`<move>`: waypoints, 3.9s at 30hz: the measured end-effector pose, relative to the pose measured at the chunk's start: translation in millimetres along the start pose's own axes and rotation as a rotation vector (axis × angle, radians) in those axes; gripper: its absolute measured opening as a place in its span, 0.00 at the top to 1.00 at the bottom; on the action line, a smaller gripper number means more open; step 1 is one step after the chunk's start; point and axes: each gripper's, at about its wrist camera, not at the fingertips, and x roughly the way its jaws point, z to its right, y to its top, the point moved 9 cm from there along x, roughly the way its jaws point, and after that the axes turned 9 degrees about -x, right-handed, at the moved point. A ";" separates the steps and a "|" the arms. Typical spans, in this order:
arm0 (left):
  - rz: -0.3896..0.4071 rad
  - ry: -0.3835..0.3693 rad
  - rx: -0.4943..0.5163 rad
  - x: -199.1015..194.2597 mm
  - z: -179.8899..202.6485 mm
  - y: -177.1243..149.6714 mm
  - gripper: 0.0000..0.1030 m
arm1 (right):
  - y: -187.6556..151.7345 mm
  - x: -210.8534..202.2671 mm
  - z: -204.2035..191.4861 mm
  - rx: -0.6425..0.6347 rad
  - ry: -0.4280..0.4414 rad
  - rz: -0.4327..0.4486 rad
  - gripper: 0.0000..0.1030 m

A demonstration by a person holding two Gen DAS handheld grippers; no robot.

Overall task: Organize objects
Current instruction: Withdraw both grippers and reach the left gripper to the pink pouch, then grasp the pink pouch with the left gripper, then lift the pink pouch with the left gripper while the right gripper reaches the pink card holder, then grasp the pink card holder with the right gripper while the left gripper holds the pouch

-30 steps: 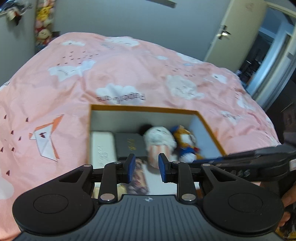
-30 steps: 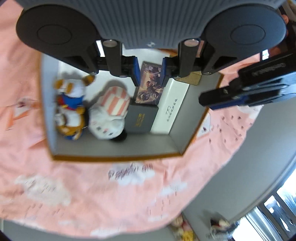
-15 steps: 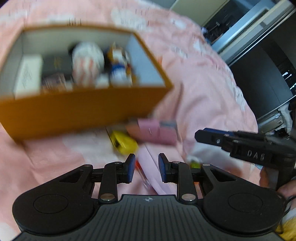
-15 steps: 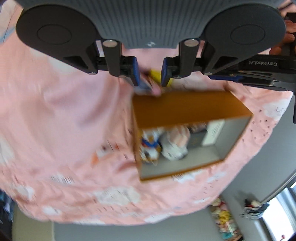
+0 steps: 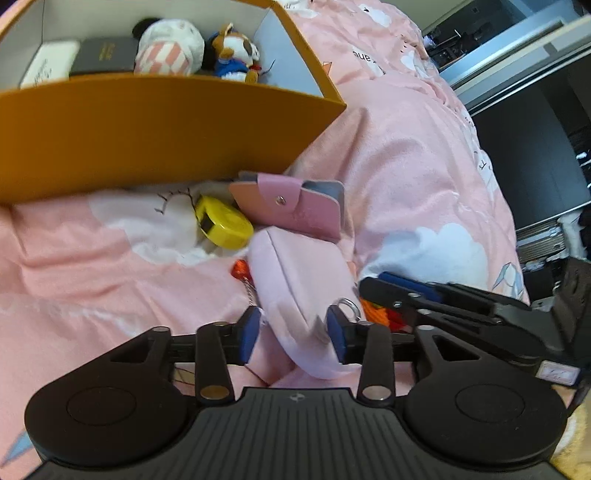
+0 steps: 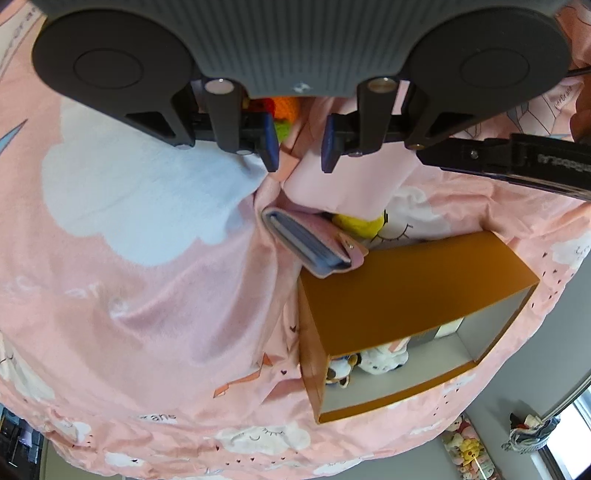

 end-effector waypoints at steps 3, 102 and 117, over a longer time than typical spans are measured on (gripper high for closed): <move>-0.022 -0.017 -0.023 7.0 0.9 -2.4 0.54 | -1.2 4.2 -1.2 -0.015 -0.012 -0.010 0.74; 0.405 0.172 0.230 -16.9 -70.2 54.2 0.59 | 89.8 116.7 -63.2 -0.740 0.032 -0.484 0.75; 0.435 0.066 0.209 -94.4 -47.4 45.5 0.76 | 96.8 15.1 -74.2 -0.801 0.086 -0.290 0.78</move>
